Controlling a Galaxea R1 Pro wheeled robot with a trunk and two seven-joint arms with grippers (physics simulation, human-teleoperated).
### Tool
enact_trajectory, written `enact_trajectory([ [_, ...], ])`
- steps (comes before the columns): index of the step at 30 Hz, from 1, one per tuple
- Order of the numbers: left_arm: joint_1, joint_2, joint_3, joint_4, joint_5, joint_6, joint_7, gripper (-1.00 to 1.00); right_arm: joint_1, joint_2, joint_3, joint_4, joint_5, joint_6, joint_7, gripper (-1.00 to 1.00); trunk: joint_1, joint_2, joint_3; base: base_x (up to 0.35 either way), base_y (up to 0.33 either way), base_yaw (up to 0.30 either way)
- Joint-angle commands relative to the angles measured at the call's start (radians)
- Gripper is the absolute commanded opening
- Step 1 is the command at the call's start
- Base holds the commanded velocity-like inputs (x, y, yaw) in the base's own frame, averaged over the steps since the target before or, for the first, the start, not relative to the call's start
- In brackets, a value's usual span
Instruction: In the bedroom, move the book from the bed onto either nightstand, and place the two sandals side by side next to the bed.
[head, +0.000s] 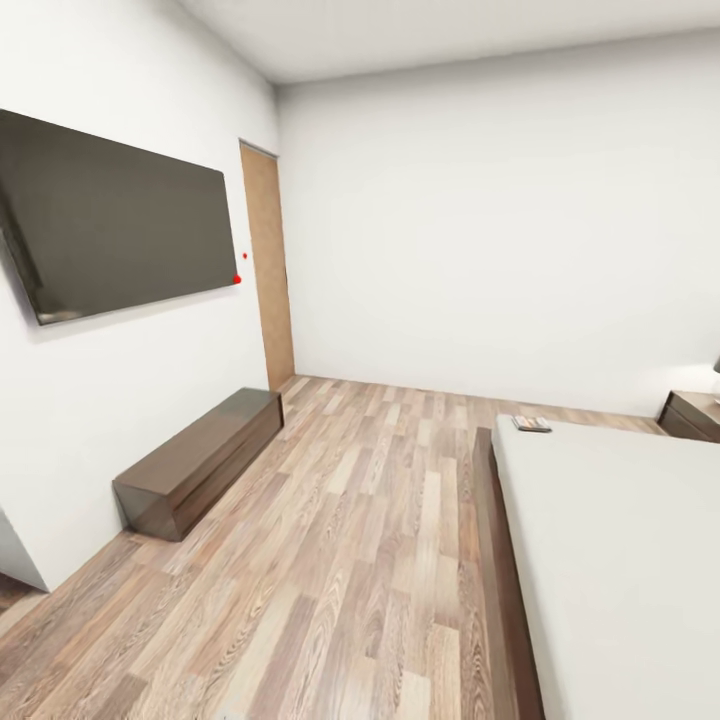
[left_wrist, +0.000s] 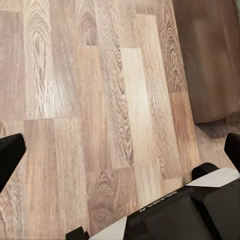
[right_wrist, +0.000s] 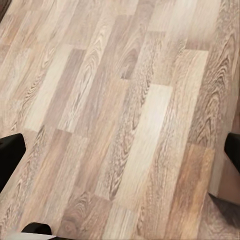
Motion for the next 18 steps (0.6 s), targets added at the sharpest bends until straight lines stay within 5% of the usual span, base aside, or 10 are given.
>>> enact_trajectory([
  [1,0.000,0.000,0.008,0.001,-0.010,-0.004,-0.002,1.00,0.000,0.000,-0.008,0.001,0.011,-0.006,0.005,1.00,0.000,-0.001,0.000,0.000,0.000,0.291],
  [10,0.000,-0.002,0.009,0.001,-0.008,-0.004,-0.002,1.00,0.000,0.000,-0.007,0.001,0.012,-0.006,0.004,1.00,0.000,-0.001,0.000,0.000,0.000,0.282],
  [18,0.000,-0.001,0.010,0.001,-0.007,-0.005,-0.002,1.00,0.000,0.000,-0.007,0.001,0.016,-0.006,0.004,1.00,0.000,-0.001,0.000,0.022,0.000,0.079],
])
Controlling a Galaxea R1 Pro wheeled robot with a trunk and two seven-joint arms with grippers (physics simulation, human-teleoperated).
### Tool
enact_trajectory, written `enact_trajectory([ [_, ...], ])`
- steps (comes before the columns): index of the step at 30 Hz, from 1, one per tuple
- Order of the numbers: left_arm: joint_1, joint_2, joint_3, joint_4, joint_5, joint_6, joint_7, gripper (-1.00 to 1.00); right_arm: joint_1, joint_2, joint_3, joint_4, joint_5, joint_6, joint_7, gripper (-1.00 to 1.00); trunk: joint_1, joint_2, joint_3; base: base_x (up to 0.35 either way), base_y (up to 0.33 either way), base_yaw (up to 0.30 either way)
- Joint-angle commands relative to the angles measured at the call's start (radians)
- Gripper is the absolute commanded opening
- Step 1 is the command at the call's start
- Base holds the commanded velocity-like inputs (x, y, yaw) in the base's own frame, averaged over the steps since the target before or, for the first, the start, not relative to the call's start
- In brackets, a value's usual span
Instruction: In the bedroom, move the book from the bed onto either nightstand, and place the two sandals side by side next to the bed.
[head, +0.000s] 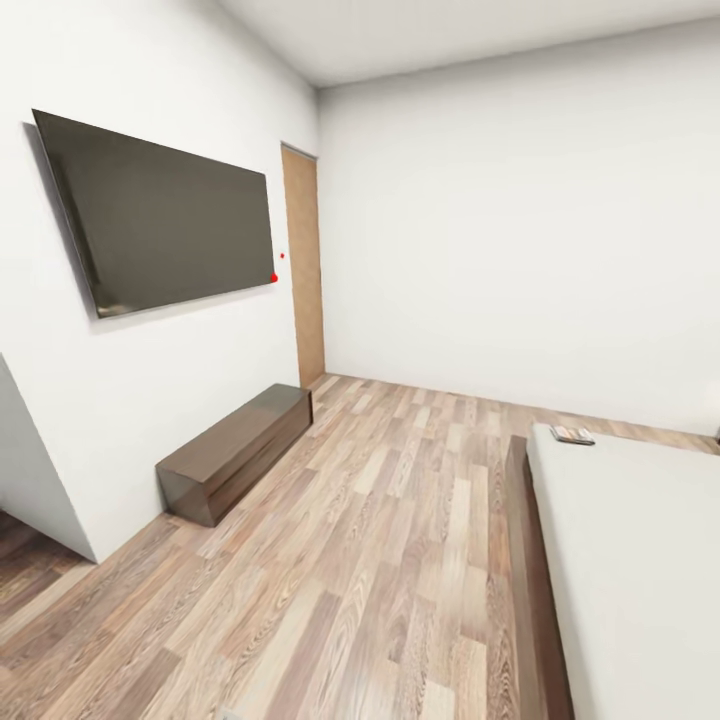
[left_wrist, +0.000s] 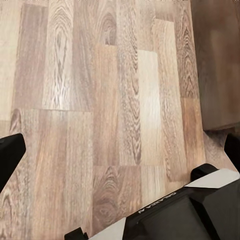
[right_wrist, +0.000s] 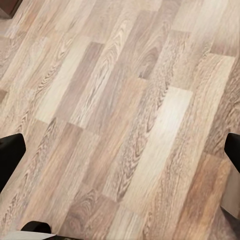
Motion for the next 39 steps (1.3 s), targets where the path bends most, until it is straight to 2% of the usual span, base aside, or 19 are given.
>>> enact_trajectory([
  [1,0.000,0.000,0.008,0.001,-0.010,-0.004,-0.002,1.00,-0.001,0.000,-0.008,0.001,0.011,-0.005,0.005,1.00,0.001,-0.001,0.000,0.154,0.000,0.018],
  [39,0.000,0.001,0.012,0.001,-0.008,-0.004,-0.003,1.00,-0.001,0.000,-0.014,0.001,0.005,0.001,0.003,1.00,0.001,-0.001,0.000,0.293,0.000,0.001],
])
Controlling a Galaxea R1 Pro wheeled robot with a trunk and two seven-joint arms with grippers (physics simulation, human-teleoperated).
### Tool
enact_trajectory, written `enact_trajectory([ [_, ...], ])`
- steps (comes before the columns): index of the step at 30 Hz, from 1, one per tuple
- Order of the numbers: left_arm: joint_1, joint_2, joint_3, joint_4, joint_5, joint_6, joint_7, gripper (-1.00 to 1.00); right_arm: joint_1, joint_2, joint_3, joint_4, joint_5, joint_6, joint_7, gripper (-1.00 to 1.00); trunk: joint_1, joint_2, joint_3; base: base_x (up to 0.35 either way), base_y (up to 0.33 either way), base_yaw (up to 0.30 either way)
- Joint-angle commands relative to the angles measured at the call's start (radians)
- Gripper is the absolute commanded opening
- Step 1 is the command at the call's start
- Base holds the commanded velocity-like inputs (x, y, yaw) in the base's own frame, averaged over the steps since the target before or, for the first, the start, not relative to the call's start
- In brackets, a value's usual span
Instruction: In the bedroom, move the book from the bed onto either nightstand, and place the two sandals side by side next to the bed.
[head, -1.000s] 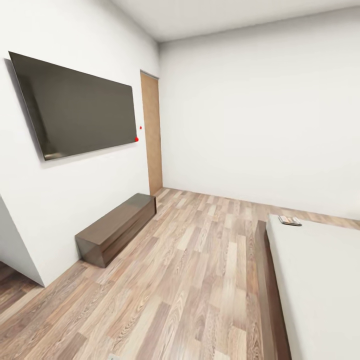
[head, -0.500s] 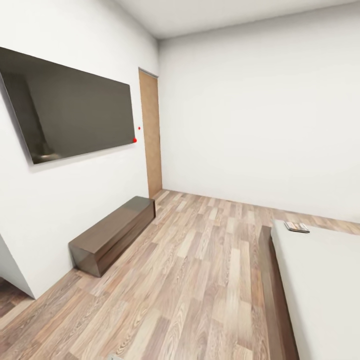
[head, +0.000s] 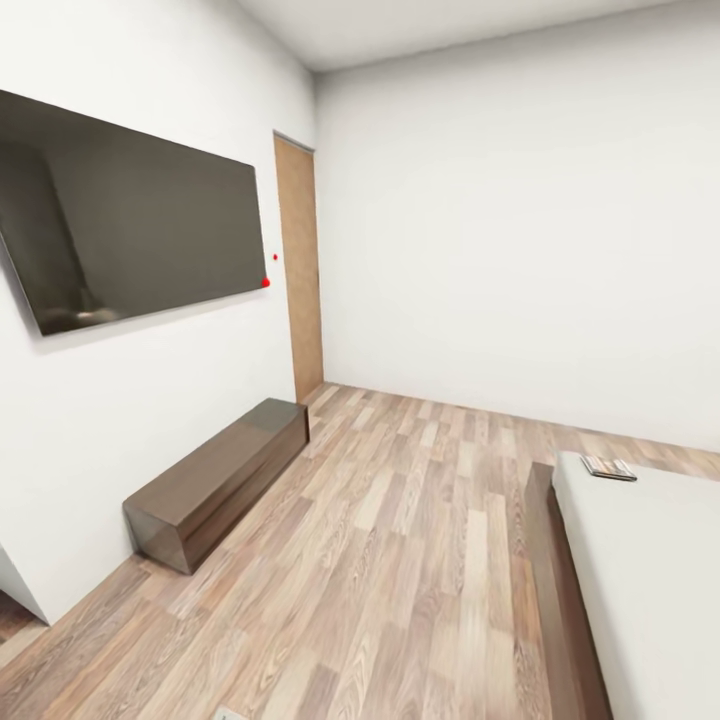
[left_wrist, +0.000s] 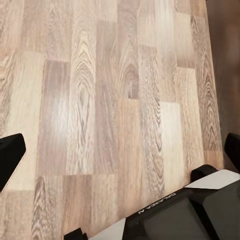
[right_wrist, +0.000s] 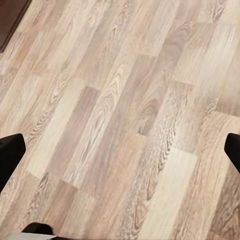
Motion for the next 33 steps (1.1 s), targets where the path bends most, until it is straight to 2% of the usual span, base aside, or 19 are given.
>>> enact_trajectory([
  [1,0.000,0.000,0.008,0.001,-0.011,-0.004,-0.002,1.00,0.000,0.000,-0.008,0.001,0.011,-0.004,0.004,1.00,0.001,-0.001,0.000,0.292,0.000,0.000],
  [33,0.000,-0.001,0.008,0.001,-0.011,-0.004,-0.005,1.00,-0.001,0.000,-0.001,0.001,0.017,-0.010,0.006,1.00,0.001,-0.001,0.000,0.302,0.000,0.000],
])
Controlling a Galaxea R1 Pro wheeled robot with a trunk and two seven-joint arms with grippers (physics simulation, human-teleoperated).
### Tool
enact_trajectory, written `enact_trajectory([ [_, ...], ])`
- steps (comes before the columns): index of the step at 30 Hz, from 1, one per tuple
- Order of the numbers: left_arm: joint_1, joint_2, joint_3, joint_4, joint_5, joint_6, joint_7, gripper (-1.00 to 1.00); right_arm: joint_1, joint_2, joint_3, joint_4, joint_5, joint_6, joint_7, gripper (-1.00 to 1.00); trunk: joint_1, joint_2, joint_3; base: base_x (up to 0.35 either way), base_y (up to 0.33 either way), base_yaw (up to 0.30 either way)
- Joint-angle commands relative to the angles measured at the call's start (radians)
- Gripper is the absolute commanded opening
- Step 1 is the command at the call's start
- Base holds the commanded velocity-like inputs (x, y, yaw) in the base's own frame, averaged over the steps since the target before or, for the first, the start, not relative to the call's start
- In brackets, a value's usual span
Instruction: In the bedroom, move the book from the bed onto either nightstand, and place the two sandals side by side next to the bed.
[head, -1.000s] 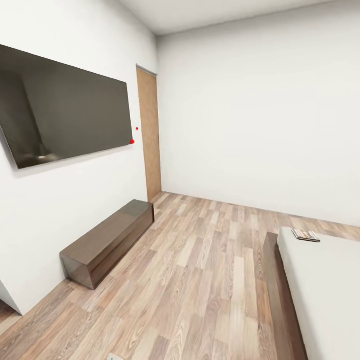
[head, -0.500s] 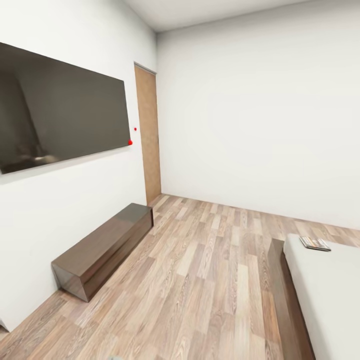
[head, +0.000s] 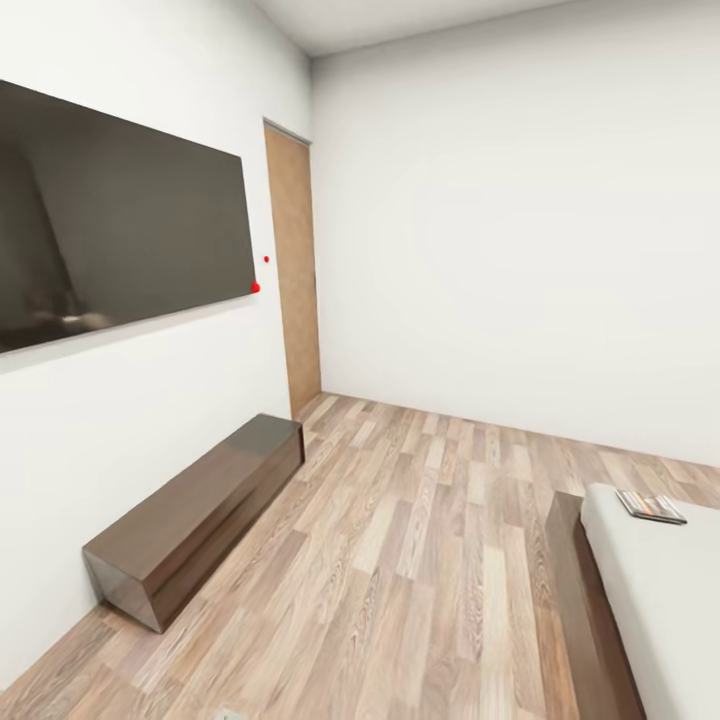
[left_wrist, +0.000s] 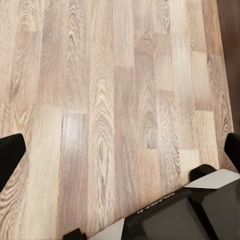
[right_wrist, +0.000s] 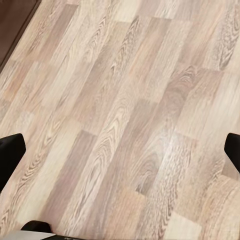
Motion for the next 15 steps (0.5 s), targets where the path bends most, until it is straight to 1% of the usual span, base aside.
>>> enact_trajectory([
  [1,0.000,0.000,0.009,0.001,-0.011,-0.004,-0.002,1.00,-0.001,0.000,-0.009,0.001,0.011,-0.006,0.004,1.00,0.001,-0.001,0.000,0.306,0.000,-0.005],
  [5,0.000,0.000,0.008,0.001,-0.011,-0.004,-0.002,1.00,-0.001,0.000,-0.008,0.001,0.011,-0.006,0.004,1.00,0.001,-0.001,0.000,0.306,0.000,-0.060],
  [11,0.000,0.000,0.008,0.001,-0.011,-0.004,-0.003,1.00,-0.001,0.000,-0.008,0.001,0.011,-0.006,0.004,1.00,0.001,-0.001,0.000,0.306,0.000,-0.134],
  [15,0.000,0.000,0.008,0.001,-0.011,-0.004,-0.003,1.00,-0.001,0.000,-0.008,0.001,0.011,-0.006,0.004,1.00,0.001,-0.001,0.000,0.306,0.000,-0.037],
])
